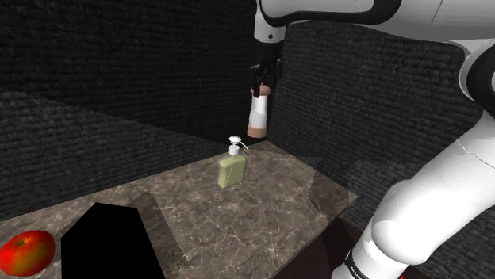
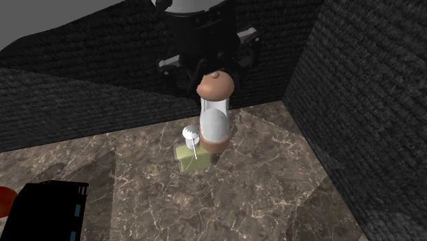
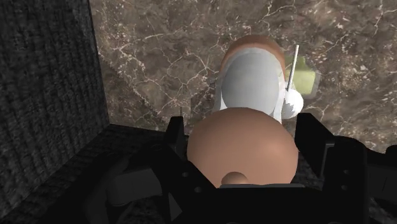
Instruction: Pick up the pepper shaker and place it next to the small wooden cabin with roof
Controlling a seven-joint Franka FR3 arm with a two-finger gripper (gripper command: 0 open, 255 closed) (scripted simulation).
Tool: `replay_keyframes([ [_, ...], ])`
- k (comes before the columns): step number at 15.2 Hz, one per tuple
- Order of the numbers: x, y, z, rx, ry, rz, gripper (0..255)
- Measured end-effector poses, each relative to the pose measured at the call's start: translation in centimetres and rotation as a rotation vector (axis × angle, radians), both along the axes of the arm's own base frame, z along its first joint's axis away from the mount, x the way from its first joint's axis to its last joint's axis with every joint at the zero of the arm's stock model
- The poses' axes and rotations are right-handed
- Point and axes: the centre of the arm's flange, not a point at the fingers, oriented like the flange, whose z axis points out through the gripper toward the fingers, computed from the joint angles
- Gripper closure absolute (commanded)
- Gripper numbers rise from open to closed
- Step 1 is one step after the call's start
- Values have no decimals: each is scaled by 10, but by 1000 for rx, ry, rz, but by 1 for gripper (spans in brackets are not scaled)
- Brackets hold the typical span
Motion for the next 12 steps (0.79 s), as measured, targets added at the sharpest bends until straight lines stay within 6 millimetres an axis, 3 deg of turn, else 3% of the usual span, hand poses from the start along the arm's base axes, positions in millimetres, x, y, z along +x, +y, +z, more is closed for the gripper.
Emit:
replay_keyframes([
  [12, -55, 144, 0, 0, 0, 0, 255],
])
